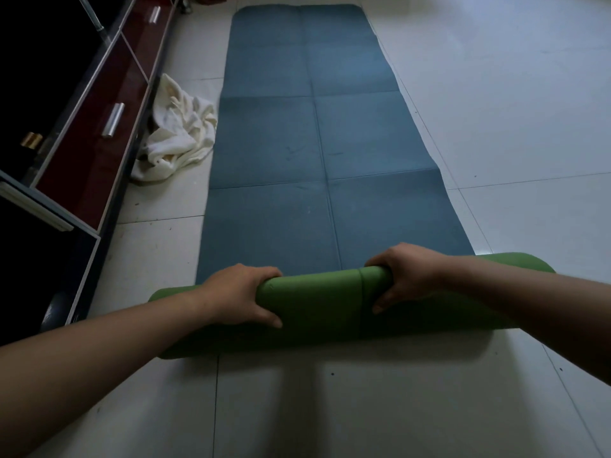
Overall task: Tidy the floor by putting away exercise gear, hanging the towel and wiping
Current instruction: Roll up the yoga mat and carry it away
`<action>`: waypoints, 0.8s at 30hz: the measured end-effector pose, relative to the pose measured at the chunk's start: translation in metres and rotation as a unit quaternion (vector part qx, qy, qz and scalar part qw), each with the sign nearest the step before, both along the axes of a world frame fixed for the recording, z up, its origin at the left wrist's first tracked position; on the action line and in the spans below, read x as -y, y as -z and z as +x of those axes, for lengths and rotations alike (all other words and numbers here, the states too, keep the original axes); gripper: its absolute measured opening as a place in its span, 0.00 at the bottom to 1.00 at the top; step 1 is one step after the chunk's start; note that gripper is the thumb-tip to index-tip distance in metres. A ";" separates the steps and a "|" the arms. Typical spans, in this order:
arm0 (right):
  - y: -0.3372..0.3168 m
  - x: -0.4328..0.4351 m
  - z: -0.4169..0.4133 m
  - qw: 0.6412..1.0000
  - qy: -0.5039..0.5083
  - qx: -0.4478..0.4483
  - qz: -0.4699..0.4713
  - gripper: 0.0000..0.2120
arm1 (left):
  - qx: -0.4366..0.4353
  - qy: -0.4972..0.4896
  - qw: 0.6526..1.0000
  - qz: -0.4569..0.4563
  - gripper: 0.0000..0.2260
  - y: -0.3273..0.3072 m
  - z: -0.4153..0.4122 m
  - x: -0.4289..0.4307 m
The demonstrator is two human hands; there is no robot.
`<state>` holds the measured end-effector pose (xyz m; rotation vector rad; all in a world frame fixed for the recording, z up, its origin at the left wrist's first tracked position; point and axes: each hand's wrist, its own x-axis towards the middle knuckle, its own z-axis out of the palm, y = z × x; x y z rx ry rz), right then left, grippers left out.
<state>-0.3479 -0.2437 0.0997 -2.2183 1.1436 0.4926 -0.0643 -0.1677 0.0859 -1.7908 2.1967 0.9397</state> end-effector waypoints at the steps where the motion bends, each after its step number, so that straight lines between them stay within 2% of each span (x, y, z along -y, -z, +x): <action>1: 0.004 0.007 0.004 1.000 0.001 -0.002 0.005 0.22 | -0.009 -0.010 1.000 0.008 0.28 0.004 0.002 0.004; 3: 0.011 0.023 0.010 1.000 0.014 -0.006 0.020 0.24 | -0.017 -0.024 1.000 0.000 0.32 0.010 0.007 0.011; 5: 0.019 0.039 0.012 0.999 0.034 -0.017 0.032 0.29 | -0.005 -0.024 0.999 -0.048 0.36 0.018 0.012 0.017; 7: 0.029 0.051 0.014 0.997 0.050 -0.029 0.044 0.33 | 0.002 -0.008 0.995 -0.100 0.35 0.027 0.013 0.019; 10: 0.042 0.061 0.017 0.996 0.061 -0.041 0.044 0.38 | 0.021 0.014 0.994 -0.109 0.30 0.041 0.012 0.023; 13: 0.050 0.064 0.017 0.997 0.069 -0.020 -0.023 0.38 | 0.075 0.010 0.994 -0.074 0.26 0.052 0.012 0.034; 15: 0.050 0.056 0.017 0.995 0.053 0.027 -0.086 0.35 | 0.083 -0.001 0.995 -0.060 0.24 0.057 0.014 0.044; 17: 0.050 0.041 0.019 0.991 0.023 0.060 -0.117 0.37 | 0.080 -0.012 0.995 -0.052 0.24 0.063 0.017 0.053; 20: 0.055 0.023 0.022 0.993 -0.032 0.015 -0.114 0.48 | 0.072 -0.022 0.995 -0.059 0.23 0.070 0.019 0.063; 24: 0.060 0.042 0.028 0.992 0.003 0.008 -0.129 0.48 | 0.021 -0.014 0.992 -0.126 0.25 0.064 0.005 0.053</action>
